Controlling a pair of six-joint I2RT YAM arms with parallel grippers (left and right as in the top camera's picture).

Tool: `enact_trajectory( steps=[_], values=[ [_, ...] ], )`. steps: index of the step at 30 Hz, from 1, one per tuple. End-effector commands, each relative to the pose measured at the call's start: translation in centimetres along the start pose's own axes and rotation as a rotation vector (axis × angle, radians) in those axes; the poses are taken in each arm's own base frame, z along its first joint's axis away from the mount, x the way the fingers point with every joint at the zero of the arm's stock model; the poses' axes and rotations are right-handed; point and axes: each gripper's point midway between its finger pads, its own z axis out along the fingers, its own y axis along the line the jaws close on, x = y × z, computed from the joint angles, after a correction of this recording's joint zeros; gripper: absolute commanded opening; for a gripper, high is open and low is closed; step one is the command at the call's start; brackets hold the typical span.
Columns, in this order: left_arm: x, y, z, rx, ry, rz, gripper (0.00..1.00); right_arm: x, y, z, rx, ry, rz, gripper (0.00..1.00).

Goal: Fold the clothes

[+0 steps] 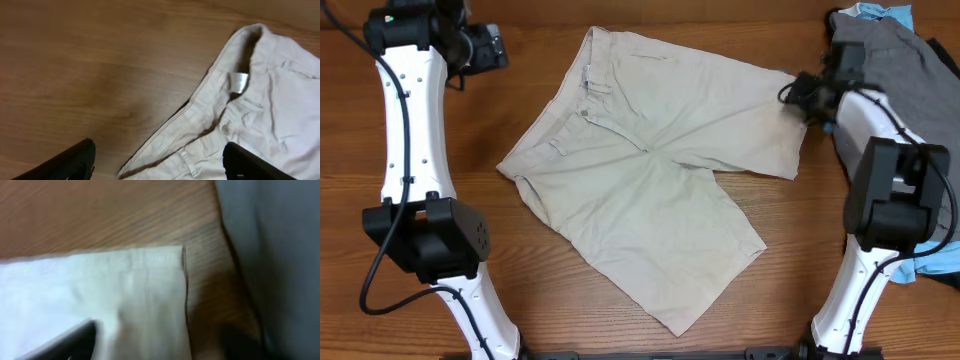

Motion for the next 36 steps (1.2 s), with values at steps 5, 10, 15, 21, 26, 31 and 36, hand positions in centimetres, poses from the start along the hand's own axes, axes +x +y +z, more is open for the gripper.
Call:
enact_trajectory(
  steps=[5,10,15,21,26,31,36],
  values=[
    [-2.1,-6.6,-0.2,0.087,-0.126,0.254,0.88,-3.5,5.0,-8.2,-0.107,0.113,-0.083,1.00],
    [-1.1,-12.6,3.3,0.210,-0.141,0.521,0.95,-2.5,6.9,-12.0,-0.184,0.208,-0.068,1.00],
    [0.3,-15.6,9.8,0.268,-0.119,0.592,0.97,-1.4,7.7,-12.0,-0.182,0.238,-0.088,1.00],
    [3.4,-16.9,16.9,0.349,-0.036,0.558,0.96,-0.9,8.8,-11.8,-0.186,0.238,-0.115,1.00],
    [5.6,-16.2,20.0,0.342,0.038,0.527,0.93,-0.8,9.0,-11.8,-0.185,0.239,-0.119,1.00],
    [6.6,-15.9,20.5,0.339,0.075,0.508,0.75,-0.8,9.0,-11.8,-0.186,0.239,-0.120,1.00],
    [6.7,-16.3,20.3,0.368,0.082,0.493,0.32,-0.8,9.0,-11.8,-0.186,0.239,-0.120,1.00]
  ],
)
